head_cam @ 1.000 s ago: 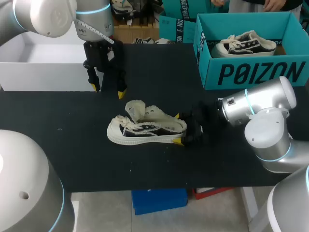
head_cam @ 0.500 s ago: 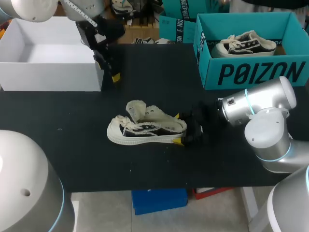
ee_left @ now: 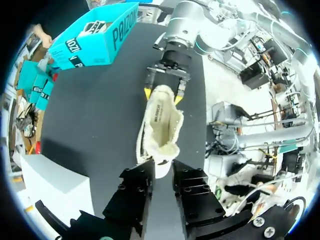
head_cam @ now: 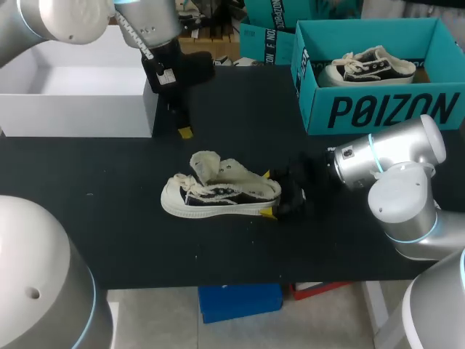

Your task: Take the shoe out of the shoebox, open the shoe tongue, remove and reinsert the insole, then place the shoe into the shoebox

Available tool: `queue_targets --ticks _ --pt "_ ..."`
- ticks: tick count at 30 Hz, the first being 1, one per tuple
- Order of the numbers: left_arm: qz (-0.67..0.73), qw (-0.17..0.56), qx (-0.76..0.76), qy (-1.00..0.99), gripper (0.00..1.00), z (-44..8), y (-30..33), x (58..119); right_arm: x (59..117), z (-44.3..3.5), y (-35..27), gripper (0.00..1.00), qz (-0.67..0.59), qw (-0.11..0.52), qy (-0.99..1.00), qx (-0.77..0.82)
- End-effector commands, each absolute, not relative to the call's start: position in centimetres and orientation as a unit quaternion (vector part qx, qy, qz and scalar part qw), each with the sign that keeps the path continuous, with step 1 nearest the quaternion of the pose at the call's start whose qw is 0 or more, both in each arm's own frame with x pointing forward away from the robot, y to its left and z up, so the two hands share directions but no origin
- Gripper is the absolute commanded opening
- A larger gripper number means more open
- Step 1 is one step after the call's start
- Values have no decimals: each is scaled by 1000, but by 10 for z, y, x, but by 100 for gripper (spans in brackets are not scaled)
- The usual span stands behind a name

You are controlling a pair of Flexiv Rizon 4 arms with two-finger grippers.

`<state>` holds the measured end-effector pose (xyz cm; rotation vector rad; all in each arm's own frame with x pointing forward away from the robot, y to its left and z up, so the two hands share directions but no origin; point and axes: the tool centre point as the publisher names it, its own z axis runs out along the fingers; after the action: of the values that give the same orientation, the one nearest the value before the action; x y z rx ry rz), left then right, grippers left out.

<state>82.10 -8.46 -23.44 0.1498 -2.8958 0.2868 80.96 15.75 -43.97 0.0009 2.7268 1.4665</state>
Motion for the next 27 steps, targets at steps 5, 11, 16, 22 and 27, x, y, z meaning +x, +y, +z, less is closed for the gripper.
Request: queue_targets --ticks 5,11,16,22,27 --pt "65 110 65 -990 0 -237 -98 815 810 -444 157 0 473 23 881 1" --pt "65 110 65 -990 0 -237 -98 815 810 -444 157 0 473 23 881 1" --pt "65 110 65 -990 0 -237 -98 815 810 -444 157 0 473 23 881 1" --pt "65 110 65 -990 0 -237 -98 815 810 -444 157 0 473 23 881 1" --pt "66 111 63 -990 0 -240 -95 812 810 -444 157 0 473 23 881 1"
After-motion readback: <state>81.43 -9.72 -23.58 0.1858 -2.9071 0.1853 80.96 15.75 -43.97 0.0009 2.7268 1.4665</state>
